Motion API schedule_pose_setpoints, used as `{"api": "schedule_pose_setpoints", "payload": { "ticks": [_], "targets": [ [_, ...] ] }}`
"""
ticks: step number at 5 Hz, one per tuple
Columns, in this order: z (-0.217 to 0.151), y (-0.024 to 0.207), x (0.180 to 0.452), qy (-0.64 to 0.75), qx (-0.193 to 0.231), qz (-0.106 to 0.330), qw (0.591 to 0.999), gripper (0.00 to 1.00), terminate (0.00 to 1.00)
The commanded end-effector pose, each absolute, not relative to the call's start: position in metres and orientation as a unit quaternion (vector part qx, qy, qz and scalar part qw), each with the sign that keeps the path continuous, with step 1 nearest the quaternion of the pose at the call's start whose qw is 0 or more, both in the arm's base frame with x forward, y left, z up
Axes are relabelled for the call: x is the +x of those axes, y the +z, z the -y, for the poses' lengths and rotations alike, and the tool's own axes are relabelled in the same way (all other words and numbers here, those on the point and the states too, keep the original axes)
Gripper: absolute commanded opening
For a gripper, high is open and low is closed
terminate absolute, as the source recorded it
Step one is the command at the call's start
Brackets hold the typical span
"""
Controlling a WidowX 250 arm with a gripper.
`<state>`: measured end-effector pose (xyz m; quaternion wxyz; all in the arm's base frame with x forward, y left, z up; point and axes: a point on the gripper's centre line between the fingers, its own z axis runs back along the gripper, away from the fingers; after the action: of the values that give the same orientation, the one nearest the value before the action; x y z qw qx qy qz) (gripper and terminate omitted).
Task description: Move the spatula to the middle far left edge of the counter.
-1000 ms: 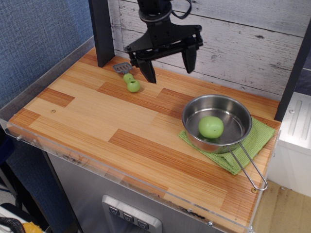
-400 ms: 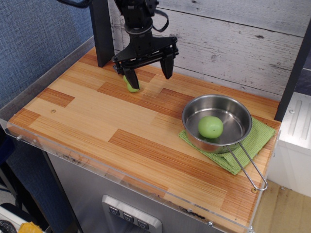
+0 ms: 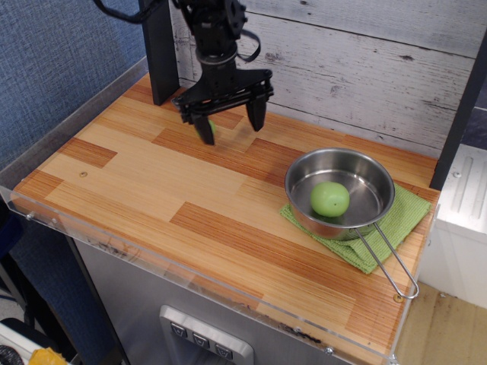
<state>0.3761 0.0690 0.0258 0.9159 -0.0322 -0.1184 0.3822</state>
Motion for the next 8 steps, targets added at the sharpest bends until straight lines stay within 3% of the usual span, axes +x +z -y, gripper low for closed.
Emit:
{"api": "schedule_pose_setpoints", "payload": {
  "ticks": [1,4,8],
  "targets": [
    [-0.094,0.036,0.374,0.4,-0.024,0.139,0.905,1.0,0.0],
    [-0.1,0.049,0.367,0.406,-0.022,0.142,0.903,1.0,0.0],
    [-0.119,0.039,0.379,0.41,-0.015,0.135,0.902,1.0,0.0]
  ]
}}
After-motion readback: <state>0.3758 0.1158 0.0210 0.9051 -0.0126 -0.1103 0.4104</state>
